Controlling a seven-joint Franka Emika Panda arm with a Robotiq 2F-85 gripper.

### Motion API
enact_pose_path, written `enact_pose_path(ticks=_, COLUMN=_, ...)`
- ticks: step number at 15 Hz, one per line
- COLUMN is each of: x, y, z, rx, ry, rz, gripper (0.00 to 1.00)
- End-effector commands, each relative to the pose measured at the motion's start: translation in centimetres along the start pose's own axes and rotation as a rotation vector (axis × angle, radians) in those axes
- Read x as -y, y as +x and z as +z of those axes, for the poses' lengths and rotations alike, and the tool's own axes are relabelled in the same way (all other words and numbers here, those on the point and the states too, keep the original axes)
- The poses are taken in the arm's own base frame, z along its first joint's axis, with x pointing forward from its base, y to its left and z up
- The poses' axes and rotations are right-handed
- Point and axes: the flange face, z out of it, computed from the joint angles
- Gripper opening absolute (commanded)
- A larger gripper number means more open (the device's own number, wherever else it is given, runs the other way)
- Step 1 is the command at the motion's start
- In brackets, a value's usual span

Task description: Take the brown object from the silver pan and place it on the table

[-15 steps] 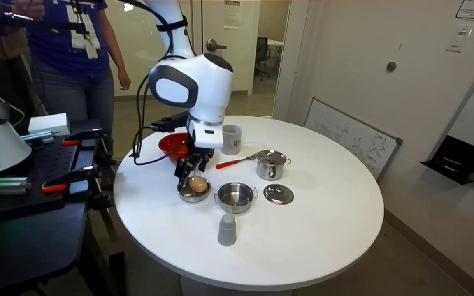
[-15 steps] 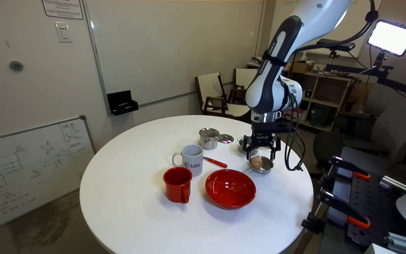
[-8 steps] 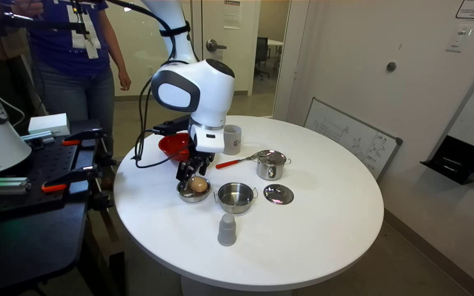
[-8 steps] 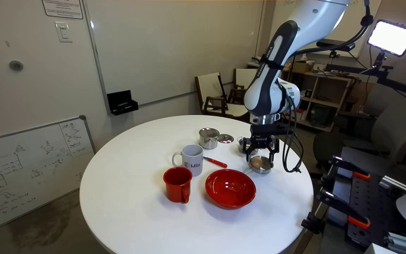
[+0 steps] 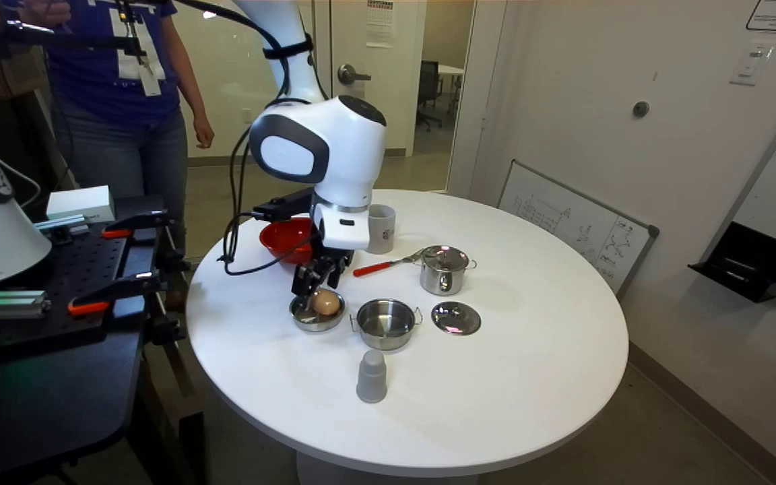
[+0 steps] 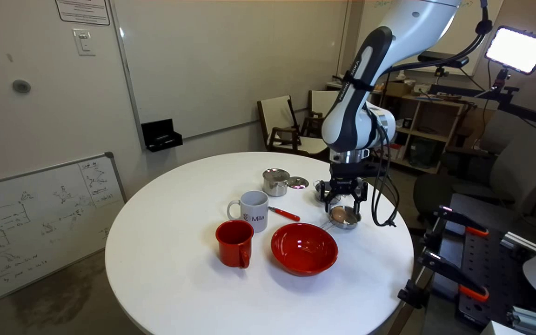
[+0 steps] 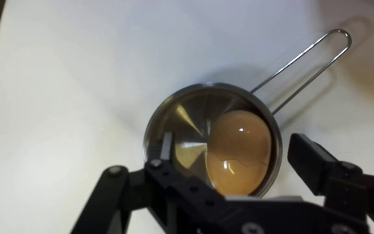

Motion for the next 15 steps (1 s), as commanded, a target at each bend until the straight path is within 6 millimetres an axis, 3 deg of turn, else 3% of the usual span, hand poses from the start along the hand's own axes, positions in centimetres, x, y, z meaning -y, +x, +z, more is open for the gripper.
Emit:
enact_pose_path(ticks=1, x=0.16, y=0.43, z=0.1, rx=0.002, ry=0.009, rz=0.004, gripper=0.76)
enact_pose_path(ticks=4, x=0.09, y=0.44, z=0.1, rx=0.001, ry=0.011, rz=0.007, gripper=0.67)
enact_pose_path(ticks=5, x=0.08, y=0.43, z=0.09, rx=0.001, ry=0.011, rz=0.007, gripper=0.7)
enact_pose_path(ticks=8, x=0.09, y=0.45, z=0.1, rx=0.0, ry=0.011, rz=0.008, gripper=0.63)
enact_pose_path(ticks=15, x=0.02, y=0.47, z=0.36, rx=0.005, ry=0.008, rz=0.011, gripper=0.61)
